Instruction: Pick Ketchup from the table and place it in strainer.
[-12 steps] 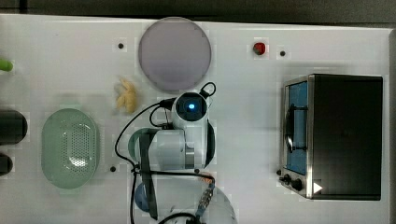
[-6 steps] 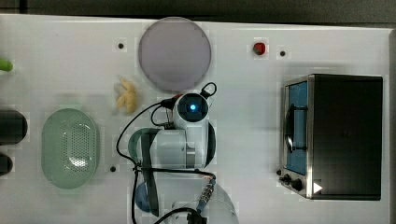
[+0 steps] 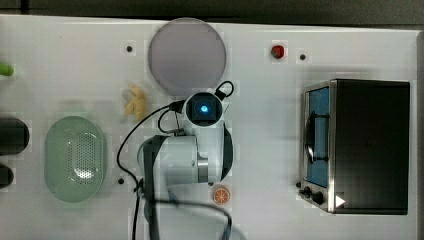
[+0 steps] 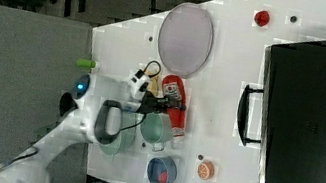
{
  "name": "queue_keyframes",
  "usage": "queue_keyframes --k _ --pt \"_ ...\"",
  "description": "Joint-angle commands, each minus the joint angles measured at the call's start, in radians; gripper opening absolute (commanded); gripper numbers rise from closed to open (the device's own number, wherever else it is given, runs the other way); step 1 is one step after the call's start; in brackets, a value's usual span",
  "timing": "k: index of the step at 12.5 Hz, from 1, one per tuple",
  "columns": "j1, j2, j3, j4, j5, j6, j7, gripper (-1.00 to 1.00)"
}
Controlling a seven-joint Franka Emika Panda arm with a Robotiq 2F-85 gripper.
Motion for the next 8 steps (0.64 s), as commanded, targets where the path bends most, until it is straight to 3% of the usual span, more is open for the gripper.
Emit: queue_keyframes --k 1,5,8 --pt "0.009 -0.201 0.034 0.101 0.005 -0.179 -0.009 0.21" --pt "0.029 -0.297 0.13 0.199 0.007 -0.364 0.079 0.21" --pt "0.051 -0.288 0.247 0.21 0.011 -0.374 0.368 0.21"
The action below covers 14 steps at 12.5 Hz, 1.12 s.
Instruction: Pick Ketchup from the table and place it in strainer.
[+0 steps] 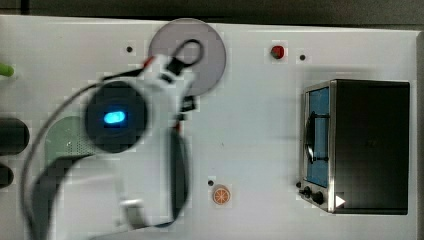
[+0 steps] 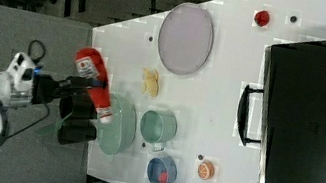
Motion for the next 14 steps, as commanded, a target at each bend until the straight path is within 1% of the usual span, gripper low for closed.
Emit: queue_keyframes --k 1,4,7,9,11,14 --pt "0.052 0.079 0.138 -0.026 -0.002 -0.034 0.341 0.21" --pt "0.067 0.151 0.261 -0.017 0.0 0.026 0.584 0.21" --pt "0.081 0.263 0.353 -0.017 -0.005 0.169 0.774 0.21" --pt "0.1 0.346 0.377 -0.017 -0.028 0.228 0.841 0.21" --pt "0.124 0.421 0.377 -0.018 -0.061 0.311 0.867 0.21" --pt "0.139 0.525 0.363 -0.018 -0.118 0.399 0.874 0.21"
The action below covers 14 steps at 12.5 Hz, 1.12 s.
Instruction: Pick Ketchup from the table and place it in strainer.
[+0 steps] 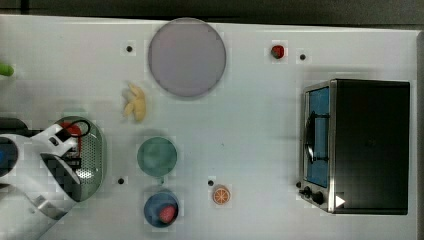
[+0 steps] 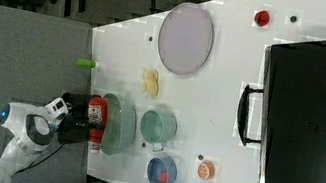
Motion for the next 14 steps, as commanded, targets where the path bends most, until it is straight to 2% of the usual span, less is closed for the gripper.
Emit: queue_keyframes --k 1,4,7,9,14 --pt "-0.005 0.058 -0.025 0.036 -0.042 0.062 0.075 0.3" --pt "-0.007 0.091 -0.038 0.047 -0.076 0.123 0.078 0.95" --pt "-0.019 0.01 -0.037 0.074 -0.063 0.095 0.191 1.0" --pt "-0.047 -0.083 -0.04 0.091 -0.063 0.011 0.242 1.0" --pt "-0.194 -0.338 -0.097 0.141 -0.051 -0.263 0.242 1.0"
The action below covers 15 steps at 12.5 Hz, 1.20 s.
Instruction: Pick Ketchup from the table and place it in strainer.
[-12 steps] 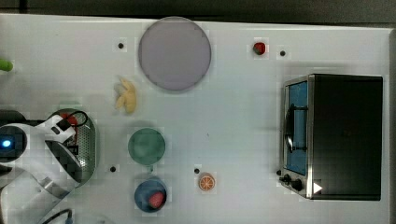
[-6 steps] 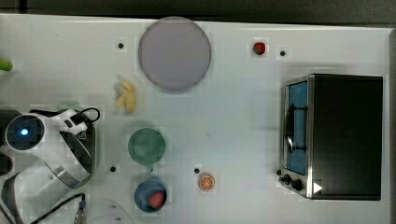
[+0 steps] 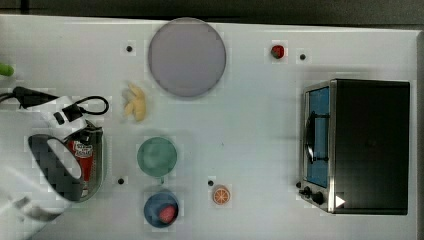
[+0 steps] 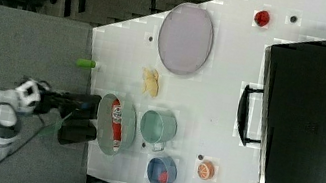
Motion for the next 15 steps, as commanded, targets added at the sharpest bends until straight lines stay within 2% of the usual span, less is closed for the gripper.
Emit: queue_keyframes --k 1,4,8,11,15 --pt "-0.118 -0.124 -0.076 0.058 0.026 -0.142 0.054 1.0" --pt "-0.166 -0.216 -0.204 0.106 0.087 -0.332 0.053 1.0" --pt "-0.172 -0.247 -0.375 0.198 0.119 -0.452 0.04 1.0" --pt "-0.172 -0.248 -0.43 0.244 0.139 -0.587 0.031 1.0" --pt "-0.174 -0.248 -0.456 0.265 0.139 -0.619 -0.04 1.0"
